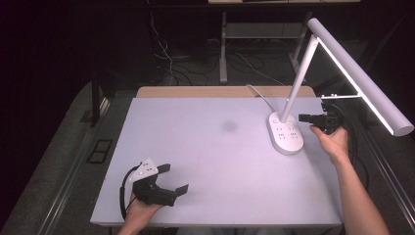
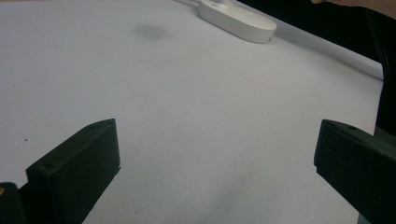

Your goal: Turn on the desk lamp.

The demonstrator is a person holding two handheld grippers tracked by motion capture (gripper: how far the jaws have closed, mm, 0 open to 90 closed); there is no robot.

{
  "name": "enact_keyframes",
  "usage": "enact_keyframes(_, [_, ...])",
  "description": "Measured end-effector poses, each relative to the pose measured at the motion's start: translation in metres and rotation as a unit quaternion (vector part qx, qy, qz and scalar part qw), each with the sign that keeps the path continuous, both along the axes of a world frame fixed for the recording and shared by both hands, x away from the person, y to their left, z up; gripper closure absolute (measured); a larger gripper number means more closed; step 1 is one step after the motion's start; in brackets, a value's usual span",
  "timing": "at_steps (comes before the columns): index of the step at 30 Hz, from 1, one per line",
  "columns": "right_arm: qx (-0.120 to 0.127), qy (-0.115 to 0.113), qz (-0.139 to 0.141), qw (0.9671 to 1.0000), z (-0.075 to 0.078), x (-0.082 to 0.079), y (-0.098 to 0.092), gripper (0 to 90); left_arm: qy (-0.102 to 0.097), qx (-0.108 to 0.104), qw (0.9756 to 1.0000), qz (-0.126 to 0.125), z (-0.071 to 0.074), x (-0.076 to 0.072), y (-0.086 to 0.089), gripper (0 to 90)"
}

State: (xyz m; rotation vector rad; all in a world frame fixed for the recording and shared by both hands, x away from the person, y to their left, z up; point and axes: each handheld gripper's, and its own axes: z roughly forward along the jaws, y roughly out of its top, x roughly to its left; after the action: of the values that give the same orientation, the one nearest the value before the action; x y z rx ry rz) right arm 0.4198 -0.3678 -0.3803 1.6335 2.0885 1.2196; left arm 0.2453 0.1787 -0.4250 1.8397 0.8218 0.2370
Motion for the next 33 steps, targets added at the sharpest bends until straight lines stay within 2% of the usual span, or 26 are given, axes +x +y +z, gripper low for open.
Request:
enact_keyframes(1, [0.002, 0.000, -0.001, 1.0000, 0.001, -0.002, -0.001, 89.6, 0.000, -0.004, 1.0000, 0.003, 0.000, 0.000, 0.001, 0.0])
enact_keyframes(9, [0.014, -0.010, -0.011, 0.9998, 0.006, -0.025, 0.002, 63.0, 0.002, -0.002, 1.0000, 0.006, 0.000, 0.002, 0.003, 0.0])
enact_keyframes(13, [0.025, -0.017, -0.010, 0.9995, 0.007, -0.038, 0.003, 54.4, 0.001, -0.005, 1.0000, 0.007, 0.000, 0.001, 0.003, 0.0])
enact_keyframes(16, [0.029, -0.019, -0.009, 0.9994, 0.007, -0.047, 0.006, 44.5, 0.001, -0.008, 1.0000, 0.005, 0.000, 0.001, 0.003, 0.0])
enact_keyframes(17, [0.029, -0.019, -0.009, 0.9994, 0.007, -0.047, 0.006, 44.5, 0.001, -0.008, 1.0000, 0.005, 0.000, 0.001, 0.003, 0.0])
enact_keyframes(18, [0.026, -0.016, -0.013, 0.9994, 0.008, -0.053, 0.010, 35.6, 0.000, -0.010, 0.9999, 0.003, 0.001, 0.001, 0.003, 0.0])
enact_keyframes(20, [0.019, -0.017, -0.010, 0.9996, 0.010, -0.058, 0.013, 24.8, -0.001, -0.011, 0.9999, 0.003, 0.001, 0.000, 0.002, 0.0])
enact_keyframes(23, [0.019, -0.026, 0.002, 0.9995, 0.013, -0.068, 0.018, 10.9, -0.001, -0.011, 0.9999, 0.002, 0.001, 0.000, 0.002, 0.0])
enact_keyframes(25, [0.016, -0.031, 0.011, 0.9993, 0.015, -0.074, 0.022, 7.4, -0.001, -0.012, 0.9999, 0.002, 0.001, 0.000, 0.001, 0.0])
enact_keyframes(26, [0.018, -0.032, 0.016, 0.9992, 0.015, -0.077, 0.023, 0.0, -0.001, -0.012, 0.9999, 0.002, 0.001, 0.000, 0.001, 0.0])
enact_keyframes(29, [0.028, -0.031, 0.031, 0.9986, 0.016, -0.083, 0.026, 0.5, -0.001, -0.012, 0.9999, 0.002, 0.001, 0.000, 0.001, 0.0])
enact_keyframes(33, [0.043, -0.042, 0.056, 0.9966, 0.015, -0.097, 0.033, 0.5, -0.002, -0.011, 0.9999, 0.000, 0.001, 0.000, 0.001, 0.0])
